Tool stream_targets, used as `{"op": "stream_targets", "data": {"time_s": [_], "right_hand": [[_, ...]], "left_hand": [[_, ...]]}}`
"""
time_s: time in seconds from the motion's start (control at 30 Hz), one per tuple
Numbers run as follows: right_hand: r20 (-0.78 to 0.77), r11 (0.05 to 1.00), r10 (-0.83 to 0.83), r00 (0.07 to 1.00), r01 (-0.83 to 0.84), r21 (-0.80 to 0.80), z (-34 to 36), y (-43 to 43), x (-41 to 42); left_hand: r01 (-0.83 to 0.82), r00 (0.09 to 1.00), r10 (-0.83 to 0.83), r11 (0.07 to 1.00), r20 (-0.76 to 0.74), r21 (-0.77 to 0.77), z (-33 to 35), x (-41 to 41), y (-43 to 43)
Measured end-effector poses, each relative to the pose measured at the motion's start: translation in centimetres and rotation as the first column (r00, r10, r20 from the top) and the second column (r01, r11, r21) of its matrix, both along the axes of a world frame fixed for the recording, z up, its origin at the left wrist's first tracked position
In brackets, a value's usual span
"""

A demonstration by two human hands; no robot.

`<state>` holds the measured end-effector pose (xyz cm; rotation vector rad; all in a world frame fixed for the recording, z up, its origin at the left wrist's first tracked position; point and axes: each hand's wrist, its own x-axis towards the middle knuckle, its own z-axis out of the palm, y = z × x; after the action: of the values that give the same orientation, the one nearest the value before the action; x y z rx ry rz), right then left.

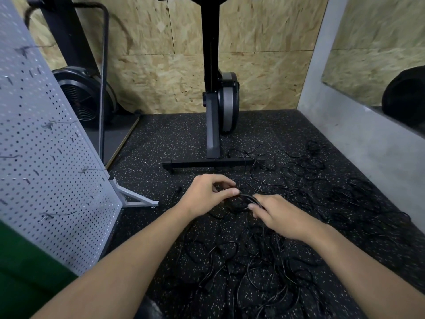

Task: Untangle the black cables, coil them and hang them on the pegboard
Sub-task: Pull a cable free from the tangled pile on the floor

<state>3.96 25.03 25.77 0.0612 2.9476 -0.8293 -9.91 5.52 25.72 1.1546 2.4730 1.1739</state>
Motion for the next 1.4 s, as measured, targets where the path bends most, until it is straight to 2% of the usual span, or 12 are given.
{"op": "stream_targets", "data": {"time_s": [0.17,0.27,0.33,0.47,0.57,0.67,0.73,0.83,0.93,1.13,1.3,1.4], "right_hand": [[0.011,0.957,-0.181,0.983,0.179,-0.229,0.2,2.1,0.0],[0.091,0.853,-0.240,0.966,0.255,-0.455,-0.1,2.1,-0.3],[0.111,0.805,-0.266,0.957,0.285,-0.521,0.1,1.8,-0.6],[0.111,0.801,-0.284,0.952,0.299,-0.519,0.1,1.8,-0.6],[0.092,0.900,-0.260,0.961,0.276,-0.338,-0.2,1.8,-0.4],[0.080,0.938,-0.228,0.970,0.241,-0.250,-0.2,1.2,-0.3],[0.067,0.951,-0.197,0.978,0.208,-0.231,-0.1,0.5,-0.3],[0.056,0.950,-0.160,0.986,0.169,-0.262,-0.5,-0.4,-0.4],[0.049,0.916,-0.183,0.982,0.188,-0.354,-1.3,-1.2,-0.7],[0.077,0.840,-0.234,0.969,0.241,-0.486,-1.7,-2.1,-1.0],[0.123,0.758,-0.225,0.967,0.252,-0.601,-1.1,-2.8,-1.0],[0.124,0.786,-0.272,0.954,0.295,-0.543,-1.1,-2.3,-1.0]], "left_hand": [[0.004,0.991,-0.001,1.000,0.133,-0.022,-0.6,-1.3,-1.6],[0.019,0.990,-0.011,0.998,0.141,-0.056,-0.5,-0.8,-1.3],[0.060,0.979,-0.053,0.998,0.199,-0.029,-0.1,-0.4,-1.0],[0.055,0.997,-0.049,0.993,0.066,-0.103,0.1,0.0,-0.4],[-0.040,0.999,0.041,0.999,0.025,-0.011,0.2,0.3,0.0],[-0.200,0.944,0.153,0.970,0.292,0.140,0.4,1.0,0.8],[-0.307,0.858,0.170,0.926,0.484,0.219,0.3,1.5,1.5],[-0.456,0.729,0.171,0.843,0.663,0.284,0.1,2.0,2.3],[-0.518,0.640,0.135,0.803,0.757,0.295,0.2,2.4,2.9],[-0.580,0.557,0.117,0.763,0.822,0.285,0.0,2.7,3.5],[-0.597,0.577,0.145,0.747,0.804,0.294,0.3,2.6,3.7],[-0.514,0.722,0.238,0.813,0.649,0.274,-0.1,2.3,3.3]]}}
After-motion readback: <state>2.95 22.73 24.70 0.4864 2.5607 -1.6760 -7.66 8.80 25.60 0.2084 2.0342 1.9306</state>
